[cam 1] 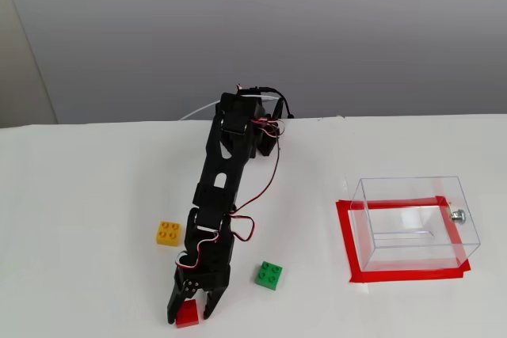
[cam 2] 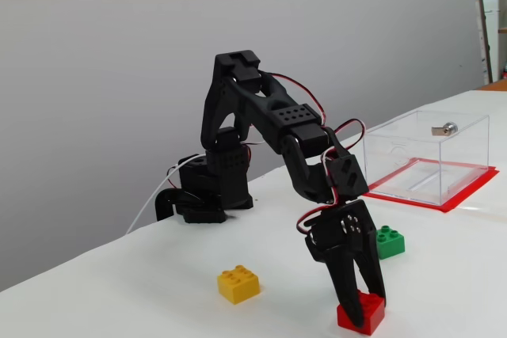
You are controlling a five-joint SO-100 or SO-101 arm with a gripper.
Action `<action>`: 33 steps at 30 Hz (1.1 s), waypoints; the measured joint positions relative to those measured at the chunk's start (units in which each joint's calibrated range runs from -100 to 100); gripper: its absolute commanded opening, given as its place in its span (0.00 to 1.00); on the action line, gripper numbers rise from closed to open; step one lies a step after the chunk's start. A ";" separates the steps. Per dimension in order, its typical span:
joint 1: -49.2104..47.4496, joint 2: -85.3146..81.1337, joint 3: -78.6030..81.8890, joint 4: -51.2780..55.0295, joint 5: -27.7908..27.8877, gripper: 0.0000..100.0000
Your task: Pick the red lego brick and place it into the transparent box
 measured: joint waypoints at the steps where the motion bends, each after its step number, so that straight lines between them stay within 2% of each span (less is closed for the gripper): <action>1: 0.11 0.00 0.00 0.00 0.00 0.26; 15: 0.21 0.17 -0.09 0.09 0.00 0.26; 20: 0.21 0.17 -0.09 0.09 0.00 0.20; 33: 2.24 0.17 -0.09 0.09 0.00 0.19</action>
